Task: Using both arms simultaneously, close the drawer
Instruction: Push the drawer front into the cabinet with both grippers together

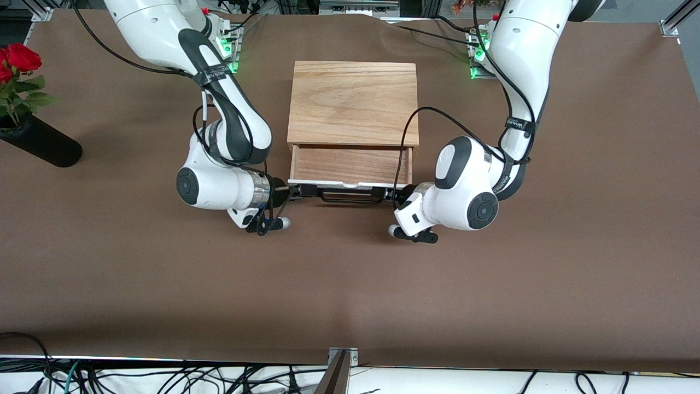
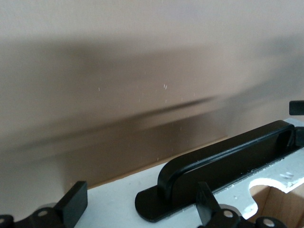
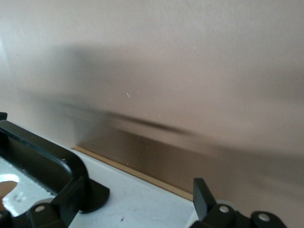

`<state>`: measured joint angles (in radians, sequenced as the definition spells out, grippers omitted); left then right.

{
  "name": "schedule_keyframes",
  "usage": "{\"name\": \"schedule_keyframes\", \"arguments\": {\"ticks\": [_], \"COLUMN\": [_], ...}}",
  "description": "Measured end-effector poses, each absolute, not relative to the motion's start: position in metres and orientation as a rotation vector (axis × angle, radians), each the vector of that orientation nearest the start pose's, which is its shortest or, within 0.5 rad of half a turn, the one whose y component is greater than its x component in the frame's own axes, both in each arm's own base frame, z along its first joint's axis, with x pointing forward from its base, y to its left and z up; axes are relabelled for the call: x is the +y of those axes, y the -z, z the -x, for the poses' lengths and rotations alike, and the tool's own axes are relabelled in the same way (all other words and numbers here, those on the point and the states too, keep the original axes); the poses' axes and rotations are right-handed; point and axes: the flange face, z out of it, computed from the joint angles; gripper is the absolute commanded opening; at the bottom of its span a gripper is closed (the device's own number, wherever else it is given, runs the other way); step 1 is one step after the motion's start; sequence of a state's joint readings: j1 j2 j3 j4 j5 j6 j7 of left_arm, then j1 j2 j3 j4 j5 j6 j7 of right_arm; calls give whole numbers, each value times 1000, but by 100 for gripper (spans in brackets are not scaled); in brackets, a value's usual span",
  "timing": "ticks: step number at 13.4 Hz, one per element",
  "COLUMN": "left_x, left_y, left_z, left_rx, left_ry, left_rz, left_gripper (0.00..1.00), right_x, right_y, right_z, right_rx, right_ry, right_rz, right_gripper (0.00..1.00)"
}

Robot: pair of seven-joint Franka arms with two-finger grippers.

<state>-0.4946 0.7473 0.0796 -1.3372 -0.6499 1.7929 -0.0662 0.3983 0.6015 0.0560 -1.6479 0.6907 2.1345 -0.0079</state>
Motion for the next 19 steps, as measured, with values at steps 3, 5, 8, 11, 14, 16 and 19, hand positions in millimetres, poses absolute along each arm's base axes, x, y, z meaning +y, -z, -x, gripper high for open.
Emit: {"name": "schedule_keyframes", "arguments": {"ticks": [3, 5, 8, 11, 14, 16, 19], "left_x": [-344, -344, -344, -344, -344, -343, -342], "left_y": [-273, -271, -270, -269, -269, -269, -267], "left_z": [-608, -601, -595, -590, -580, -574, -574], "left_rx": [266, 288, 305, 321, 348, 365, 361], "left_ry": [-953, -1043, -1113, -1163, -1270, -1338, -1357], "left_rz": [3450, 3414, 3383, 3361, 3307, 3271, 3262], "left_gripper": [100, 100, 100, 100, 100, 100, 100], "right_x": [318, 321, 320, 318, 315, 315, 315], "right_y": [-250, -248, -244, -241, -243, -245, -246], "right_z": [-578, -566, -554, -540, -525, -519, -519], "right_rx": [-52, -61, -62, -63, -68, -72, -72], "right_ry": [-388, -414, -441, -468, -495, -517, -522], "right_rz": [2580, 2581, 2586, 2591, 2594, 2592, 2590], "right_gripper": [100, 100, 100, 100, 100, 100, 100]}}
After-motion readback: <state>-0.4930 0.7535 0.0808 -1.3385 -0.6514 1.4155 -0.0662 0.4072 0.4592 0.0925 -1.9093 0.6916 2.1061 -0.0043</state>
